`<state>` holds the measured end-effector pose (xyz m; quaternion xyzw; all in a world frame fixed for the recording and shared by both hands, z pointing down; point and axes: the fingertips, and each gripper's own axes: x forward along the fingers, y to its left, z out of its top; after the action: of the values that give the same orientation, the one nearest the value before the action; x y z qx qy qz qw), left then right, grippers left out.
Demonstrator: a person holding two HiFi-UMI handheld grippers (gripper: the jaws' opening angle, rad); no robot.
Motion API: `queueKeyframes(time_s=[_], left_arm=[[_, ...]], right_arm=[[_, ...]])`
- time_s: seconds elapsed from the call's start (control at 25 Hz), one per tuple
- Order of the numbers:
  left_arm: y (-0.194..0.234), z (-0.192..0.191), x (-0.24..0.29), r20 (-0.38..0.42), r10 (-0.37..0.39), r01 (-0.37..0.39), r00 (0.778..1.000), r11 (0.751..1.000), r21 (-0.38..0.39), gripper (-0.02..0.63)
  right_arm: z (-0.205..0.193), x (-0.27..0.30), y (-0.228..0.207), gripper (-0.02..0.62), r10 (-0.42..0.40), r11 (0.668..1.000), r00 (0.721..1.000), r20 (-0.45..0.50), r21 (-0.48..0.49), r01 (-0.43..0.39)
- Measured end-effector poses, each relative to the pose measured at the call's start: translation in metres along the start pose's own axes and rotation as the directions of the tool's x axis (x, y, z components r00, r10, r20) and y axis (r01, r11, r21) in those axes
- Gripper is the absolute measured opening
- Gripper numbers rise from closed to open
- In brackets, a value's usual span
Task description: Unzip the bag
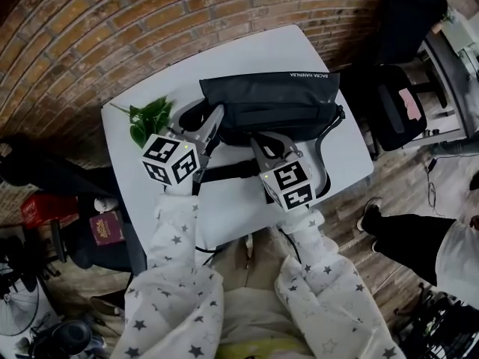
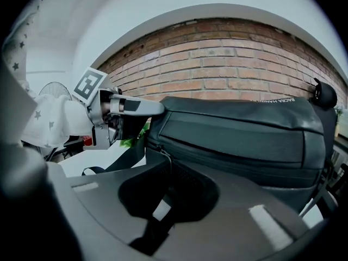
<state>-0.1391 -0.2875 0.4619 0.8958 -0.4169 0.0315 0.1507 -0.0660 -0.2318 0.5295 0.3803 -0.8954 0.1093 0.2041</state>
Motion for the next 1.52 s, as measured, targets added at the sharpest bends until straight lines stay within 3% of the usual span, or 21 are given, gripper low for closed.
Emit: queueKeyframes(time_s=[1.52], left_arm=[[0.009,-0.002,-0.003,0.020,0.153,-0.153,0.988,0.988,0.003,0.115]], right_arm=[[-0.019,-0.052,-0.076,0.018,-0.183,0.977,0.983,-0.012,0.108,0.184]])
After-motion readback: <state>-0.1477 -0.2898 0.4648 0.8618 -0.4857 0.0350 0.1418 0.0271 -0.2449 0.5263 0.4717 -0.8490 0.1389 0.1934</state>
